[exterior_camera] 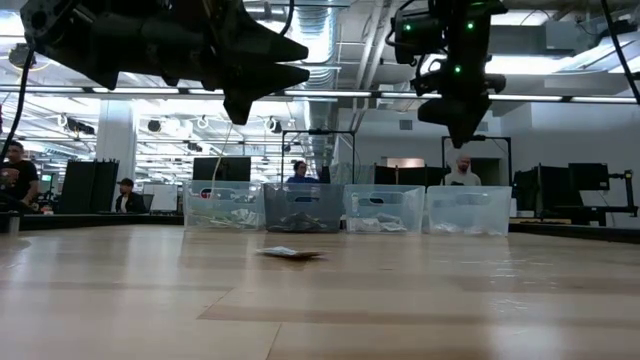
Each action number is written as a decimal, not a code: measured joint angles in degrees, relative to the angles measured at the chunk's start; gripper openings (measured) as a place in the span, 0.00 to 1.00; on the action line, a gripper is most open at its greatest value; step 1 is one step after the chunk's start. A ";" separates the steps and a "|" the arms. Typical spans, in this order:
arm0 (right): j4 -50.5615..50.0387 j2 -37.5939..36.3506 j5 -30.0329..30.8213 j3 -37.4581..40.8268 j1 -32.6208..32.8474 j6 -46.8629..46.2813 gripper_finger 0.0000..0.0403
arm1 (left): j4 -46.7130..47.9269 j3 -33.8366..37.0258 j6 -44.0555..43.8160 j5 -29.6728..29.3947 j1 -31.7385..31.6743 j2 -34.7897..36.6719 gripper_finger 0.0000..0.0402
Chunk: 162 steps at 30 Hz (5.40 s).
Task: Pick & Place First Aid Supplies
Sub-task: Put the ointment pack into the right transparent bin
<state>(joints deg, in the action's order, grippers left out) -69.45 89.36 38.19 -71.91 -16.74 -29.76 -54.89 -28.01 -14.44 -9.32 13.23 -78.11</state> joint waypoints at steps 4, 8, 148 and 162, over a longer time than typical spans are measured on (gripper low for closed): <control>0.44 -0.22 1.25 0.01 2.82 -0.29 0.35 | 0.02 0.00 0.37 -0.02 0.00 -0.02 0.36; 1.01 -1.29 3.49 0.01 8.33 -3.11 0.38 | 1.58 0.00 2.49 -0.06 0.00 -0.02 0.35; 47.14 0.94 -14.11 -0.03 39.00 33.45 0.14 | 0.66 -8.33 -27.84 -2.30 4.13 -3.00 0.02; 47.49 0.92 -16.08 -0.01 37.84 35.30 0.00 | 0.39 -8.37 -23.20 -5.46 3.13 -3.02 0.03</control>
<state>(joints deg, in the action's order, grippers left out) -21.95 90.28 22.11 -71.92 21.10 5.54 -54.50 -36.38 -37.64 -14.78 16.36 -81.12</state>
